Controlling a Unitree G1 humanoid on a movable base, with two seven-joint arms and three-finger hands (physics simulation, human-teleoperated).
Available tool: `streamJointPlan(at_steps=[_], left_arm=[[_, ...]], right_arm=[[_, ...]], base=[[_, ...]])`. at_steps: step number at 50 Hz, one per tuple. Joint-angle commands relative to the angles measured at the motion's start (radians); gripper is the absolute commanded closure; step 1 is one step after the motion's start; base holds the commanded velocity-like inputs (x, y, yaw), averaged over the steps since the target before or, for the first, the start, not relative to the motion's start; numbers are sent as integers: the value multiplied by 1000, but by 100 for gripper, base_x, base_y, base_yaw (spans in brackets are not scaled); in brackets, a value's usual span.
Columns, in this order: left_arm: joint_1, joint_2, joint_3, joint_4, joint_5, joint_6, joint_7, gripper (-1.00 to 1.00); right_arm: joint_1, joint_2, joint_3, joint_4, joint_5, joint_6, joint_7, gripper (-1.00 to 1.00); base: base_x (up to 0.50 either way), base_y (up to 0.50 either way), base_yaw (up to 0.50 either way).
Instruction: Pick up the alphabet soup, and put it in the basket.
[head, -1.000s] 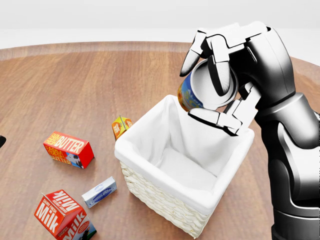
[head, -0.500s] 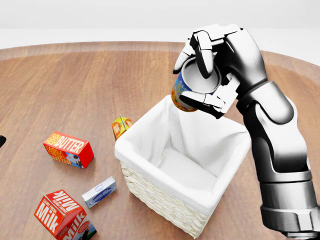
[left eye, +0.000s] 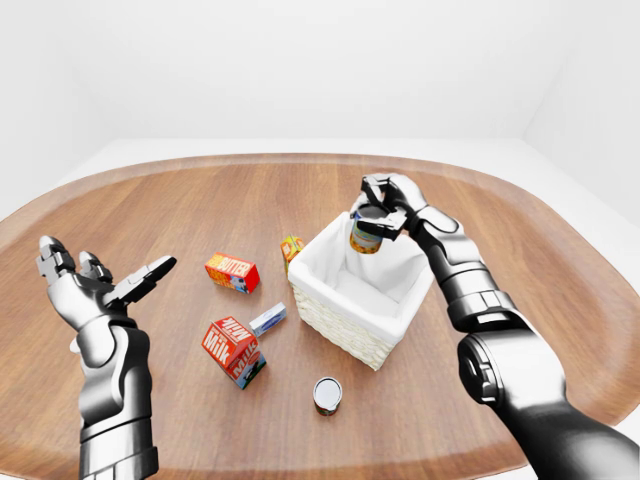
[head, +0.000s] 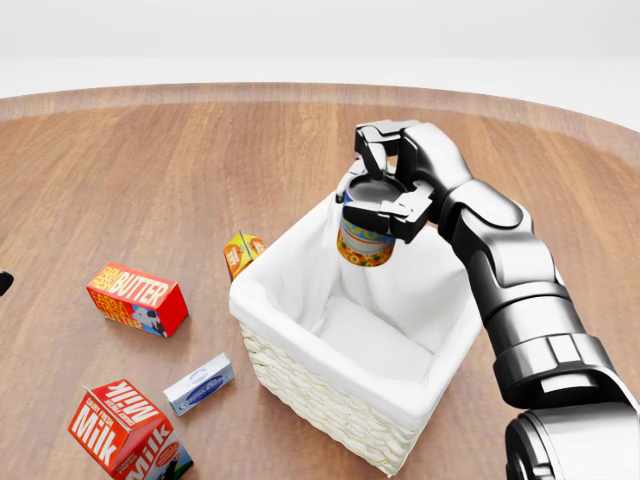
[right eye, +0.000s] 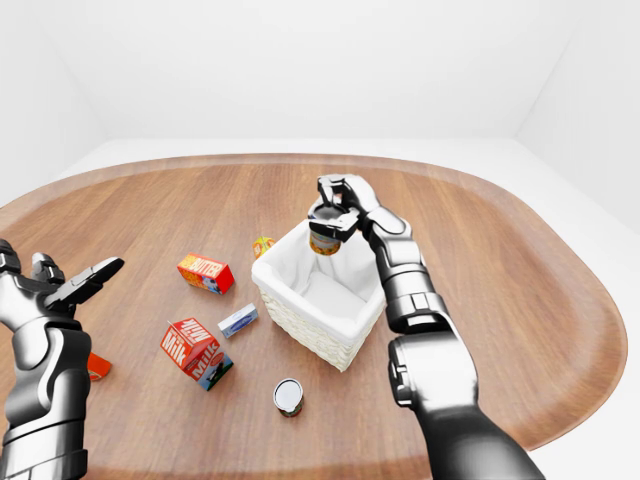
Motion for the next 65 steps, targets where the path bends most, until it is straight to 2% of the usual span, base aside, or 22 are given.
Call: streamJointPlan(at_steps=[1,16,20,26,36,39,41,42,43,48,53,61,65], left_arm=[[-4,-1,-3,18,5,-15,-5,-100],[1,0,-3,0,4,-5,-2,-100],[2,-1,-2,1,4,-6,-5,-100],[-6,-1,-5,24,8,-21,-9,-100],[3,-1,-3,-1,6,-4,-2,-100],[-2,-2,-4,13,9,-14,-6,-100],[0,-2,-4,8,8,-11,-4,-100],[2,-2,-4,0,7,-5,-1,-100],[2,-2,-4,-2,8,-3,-1,-100],[-5,-2,-4,19,11,-16,-6,-100],[8,-1,-1,-15,5,4,-1,-100],[0,-3,-1,5,9,-7,-7,-100],[8,-3,0,-13,6,2,-4,-100]], right_arm=[[-66,5,-14,174,-20,0,8,100],[-82,26,-17,273,-58,0,23,100],[-75,29,-18,264,-60,0,25,100],[-59,27,-18,253,-61,0,16,100],[-42,17,-19,230,-58,0,24,100],[-38,15,-19,222,-55,0,22,100],[-33,14,-16,215,-54,0,30,70],[-31,15,-13,210,-55,0,36,-40],[-30,13,-17,204,-54,0,22,-100],[-6,9,-12,124,-44,0,22,-100],[2,8,-7,83,-42,0,13,-100],[32,5,-3,-26,-29,0,7,-100],[51,5,-1,-105,-23,0,-4,-100]], base=[[0,0,0],[0,0,0],[0,0,0],[0,0,0],[0,0,0],[0,0,0],[0,0,0],[0,0,0],[0,0,0],[0,0,0],[0,0,0],[0,0,0],[0,0,0]])
